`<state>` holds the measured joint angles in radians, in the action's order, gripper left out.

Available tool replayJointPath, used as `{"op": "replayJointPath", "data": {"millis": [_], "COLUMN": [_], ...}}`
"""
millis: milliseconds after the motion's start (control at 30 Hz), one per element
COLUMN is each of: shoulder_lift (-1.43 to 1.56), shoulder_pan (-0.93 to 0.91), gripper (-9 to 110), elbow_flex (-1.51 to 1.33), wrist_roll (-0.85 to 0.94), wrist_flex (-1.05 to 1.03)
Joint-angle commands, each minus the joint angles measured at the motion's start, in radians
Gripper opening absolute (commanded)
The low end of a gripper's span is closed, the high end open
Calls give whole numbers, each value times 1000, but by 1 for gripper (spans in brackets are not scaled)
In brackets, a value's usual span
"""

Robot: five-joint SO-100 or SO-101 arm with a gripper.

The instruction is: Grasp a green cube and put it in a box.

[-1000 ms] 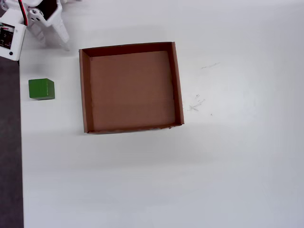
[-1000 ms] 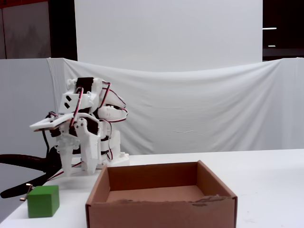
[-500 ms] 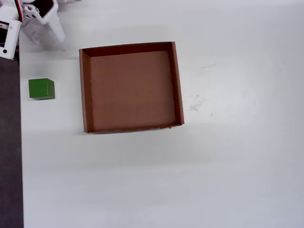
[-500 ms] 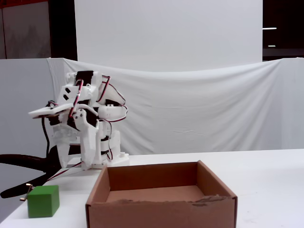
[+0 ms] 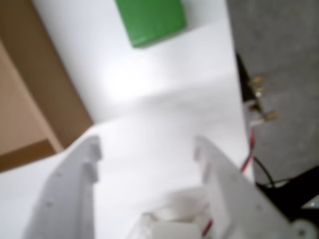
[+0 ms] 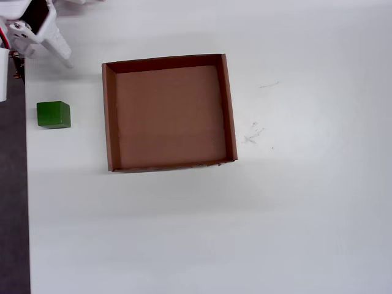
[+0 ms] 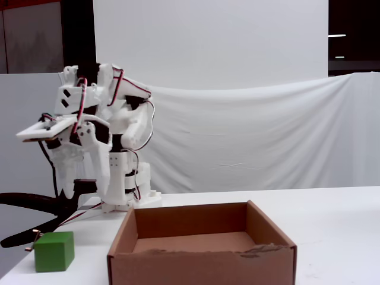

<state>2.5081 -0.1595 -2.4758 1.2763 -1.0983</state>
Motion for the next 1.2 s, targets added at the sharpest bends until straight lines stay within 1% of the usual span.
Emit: {"op": "replayJointPath", "data": {"millis": [0,200,333,400,533,633,767,900,1167], "shoulder_lift": [-92,-308,-453,-508,-604,-681,-755,-799,-864], "shoulder_pan": [-14,-37,-32,-14,9,20,32,15,-2], "gripper": [25,25,25,25,25,25,25,25,25], "elbow_flex": [106,241,353,388,448,520,583,583,607], "wrist_roll": [43,67,135,155,252,284,325,385,426], "wrist_flex": [28,101,91,112,163,158,130,164,202]}}
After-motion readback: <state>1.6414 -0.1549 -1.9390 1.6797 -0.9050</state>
